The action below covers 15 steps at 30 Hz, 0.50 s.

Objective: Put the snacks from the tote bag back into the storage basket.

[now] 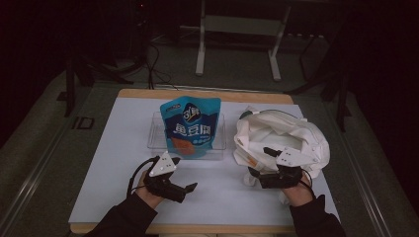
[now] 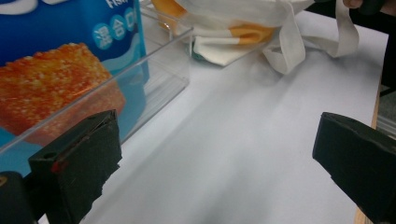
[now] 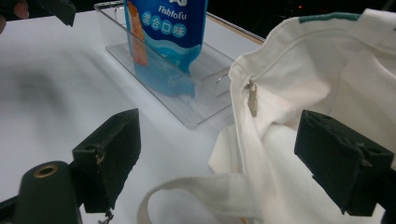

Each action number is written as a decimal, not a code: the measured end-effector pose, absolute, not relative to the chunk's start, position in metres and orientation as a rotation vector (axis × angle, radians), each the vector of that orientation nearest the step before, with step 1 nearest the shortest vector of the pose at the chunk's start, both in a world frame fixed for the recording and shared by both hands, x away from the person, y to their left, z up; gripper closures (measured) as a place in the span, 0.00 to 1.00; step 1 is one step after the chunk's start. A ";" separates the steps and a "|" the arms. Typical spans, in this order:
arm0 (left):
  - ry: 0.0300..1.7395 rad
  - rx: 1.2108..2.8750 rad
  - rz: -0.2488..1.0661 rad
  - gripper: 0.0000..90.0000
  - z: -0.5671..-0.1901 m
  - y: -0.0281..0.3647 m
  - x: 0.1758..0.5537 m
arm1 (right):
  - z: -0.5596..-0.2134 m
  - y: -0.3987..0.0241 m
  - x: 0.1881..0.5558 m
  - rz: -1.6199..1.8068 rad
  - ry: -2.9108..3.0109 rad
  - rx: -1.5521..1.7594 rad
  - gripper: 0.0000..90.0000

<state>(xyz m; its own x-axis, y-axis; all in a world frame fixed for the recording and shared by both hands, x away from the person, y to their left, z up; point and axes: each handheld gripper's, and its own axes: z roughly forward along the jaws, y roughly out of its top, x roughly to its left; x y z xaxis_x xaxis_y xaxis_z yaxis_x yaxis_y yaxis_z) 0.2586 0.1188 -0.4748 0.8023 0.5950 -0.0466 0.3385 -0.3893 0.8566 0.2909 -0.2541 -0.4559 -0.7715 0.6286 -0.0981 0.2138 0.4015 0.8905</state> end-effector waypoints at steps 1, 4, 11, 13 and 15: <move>0.690 2.016 0.333 0.02 -0.475 0.118 0.258 | -0.457 -0.255 0.291 1.339 2.238 0.721 0.16; 0.681 2.022 0.330 0.02 -0.477 0.115 0.257 | -0.458 -0.257 0.289 1.346 2.217 0.720 0.16; 0.656 2.059 0.322 0.02 -0.484 0.109 0.256 | -0.463 -0.259 0.287 1.335 2.197 0.712 0.16; 0.650 2.058 0.324 0.02 -0.484 0.108 0.255 | -0.463 -0.259 0.288 1.337 2.200 0.712 0.16; 0.652 2.055 0.326 0.02 -0.485 0.108 0.255 | -0.464 -0.260 0.288 1.336 2.199 0.720 0.16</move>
<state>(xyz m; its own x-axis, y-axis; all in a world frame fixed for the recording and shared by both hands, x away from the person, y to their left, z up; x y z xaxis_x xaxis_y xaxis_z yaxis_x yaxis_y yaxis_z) 0.2552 0.1085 -0.4847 0.8244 0.5656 -0.0230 0.3203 -0.4325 0.8428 0.2880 -0.2597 -0.4637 -0.7542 0.6459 -0.1178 0.1933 0.3899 0.9004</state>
